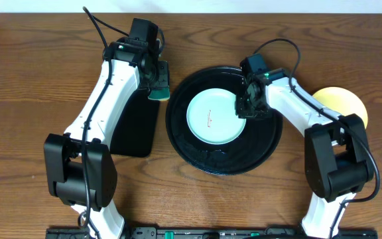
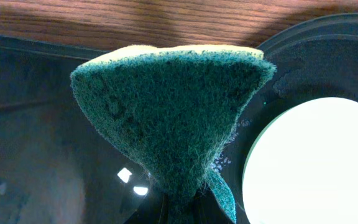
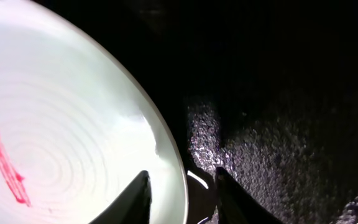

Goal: Clean dirty plates on tray and stack at the side
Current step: 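Bring the sponge in the left gripper down onto the mint plate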

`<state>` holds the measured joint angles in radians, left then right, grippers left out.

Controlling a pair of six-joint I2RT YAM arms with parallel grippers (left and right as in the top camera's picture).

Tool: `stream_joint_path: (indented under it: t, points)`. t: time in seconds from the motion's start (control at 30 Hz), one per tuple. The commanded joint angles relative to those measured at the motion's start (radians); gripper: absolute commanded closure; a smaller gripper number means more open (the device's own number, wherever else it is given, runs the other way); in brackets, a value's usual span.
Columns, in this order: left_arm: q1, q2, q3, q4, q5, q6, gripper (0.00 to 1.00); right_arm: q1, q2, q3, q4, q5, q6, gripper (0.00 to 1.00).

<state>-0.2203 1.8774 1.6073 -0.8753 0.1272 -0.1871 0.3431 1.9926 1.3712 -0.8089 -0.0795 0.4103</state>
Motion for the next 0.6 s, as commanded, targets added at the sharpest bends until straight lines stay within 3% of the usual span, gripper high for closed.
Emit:
stream_joint_path:
  t: [0.0,0.27,0.57]
  points:
    - [0.001,-0.007,0.015,-0.002,-0.009,-0.009,0.92,0.0,-0.009,0.0,0.023,-0.007,-0.023,0.78]
    - [0.001,-0.007,0.013,-0.023,-0.007,0.001,0.92,0.01,0.05,-0.022,0.049,-0.008,-0.023,0.99]
    - [-0.021,-0.007,0.011,-0.069,0.154,0.194,0.93,0.012,0.069,-0.022,0.052,-0.016,-0.023,0.99]
